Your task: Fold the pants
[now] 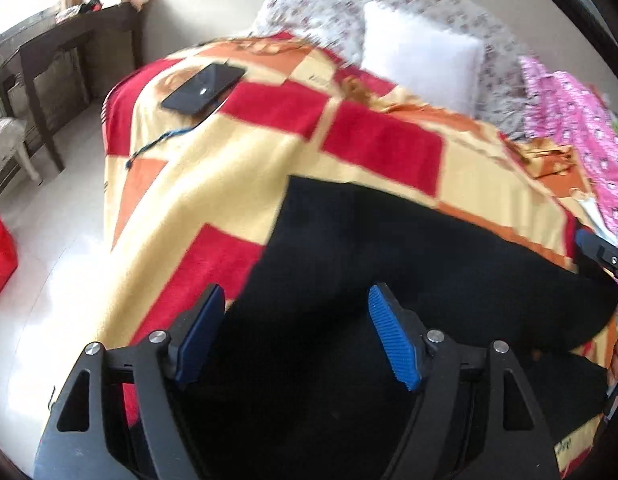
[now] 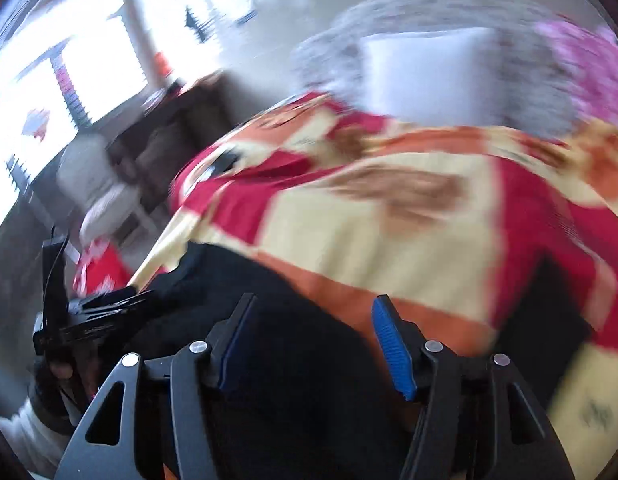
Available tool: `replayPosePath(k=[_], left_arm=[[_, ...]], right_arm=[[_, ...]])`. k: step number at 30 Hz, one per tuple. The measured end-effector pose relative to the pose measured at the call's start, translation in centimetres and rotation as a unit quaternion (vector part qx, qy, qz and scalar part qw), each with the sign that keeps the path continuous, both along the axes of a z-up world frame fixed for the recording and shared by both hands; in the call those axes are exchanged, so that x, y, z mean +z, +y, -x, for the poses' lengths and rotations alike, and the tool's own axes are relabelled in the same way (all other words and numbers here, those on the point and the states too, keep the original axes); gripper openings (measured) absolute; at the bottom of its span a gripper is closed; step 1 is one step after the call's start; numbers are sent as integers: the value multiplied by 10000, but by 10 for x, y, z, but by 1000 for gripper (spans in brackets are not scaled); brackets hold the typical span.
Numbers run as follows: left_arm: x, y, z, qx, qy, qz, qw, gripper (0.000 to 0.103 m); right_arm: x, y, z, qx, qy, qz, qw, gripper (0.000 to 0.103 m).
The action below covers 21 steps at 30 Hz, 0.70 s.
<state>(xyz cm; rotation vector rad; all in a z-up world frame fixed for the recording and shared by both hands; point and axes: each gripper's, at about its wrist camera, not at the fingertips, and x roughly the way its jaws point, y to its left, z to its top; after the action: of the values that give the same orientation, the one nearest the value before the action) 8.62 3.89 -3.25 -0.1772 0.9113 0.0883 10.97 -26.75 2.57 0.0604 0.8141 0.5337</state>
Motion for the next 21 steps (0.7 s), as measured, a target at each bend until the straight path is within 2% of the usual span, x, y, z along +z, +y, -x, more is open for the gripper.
replayPosePath(k=[3, 5, 9, 10, 12, 13, 16, 21], left_arm=[[-15, 6, -12, -6, 327, 25, 9995, 75], [-20, 11, -14, 22, 264, 86, 9996, 80], [-20, 16, -12, 38, 219, 213, 9995, 82], [-19, 17, -11, 35, 212, 243, 9995, 82], [-18, 21, -8, 68, 180, 292, 9994, 82], [-15, 22, -7, 88, 155, 293, 9994, 82], [-9, 27, -1, 176, 68, 230, 9996, 82], [4, 45, 18, 348, -104, 369, 9987, 82]], right_arm=[[-14, 69, -30, 703, 135, 285, 9970, 60], [-25, 103, -43, 1009, 175, 526, 9933, 60], [-55, 140, -63, 1095, 218, 1247, 9859, 59], [-62, 144, -68, 1067, 249, 1348, 9848, 56], [-68, 144, -71, 1055, 250, 1321, 9853, 28], [-69, 145, -70, 1133, 237, 1225, 9857, 8], [-60, 143, -62, 1217, 212, 1224, 9848, 5], [-23, 135, -32, 1331, -95, 906, 9869, 4]])
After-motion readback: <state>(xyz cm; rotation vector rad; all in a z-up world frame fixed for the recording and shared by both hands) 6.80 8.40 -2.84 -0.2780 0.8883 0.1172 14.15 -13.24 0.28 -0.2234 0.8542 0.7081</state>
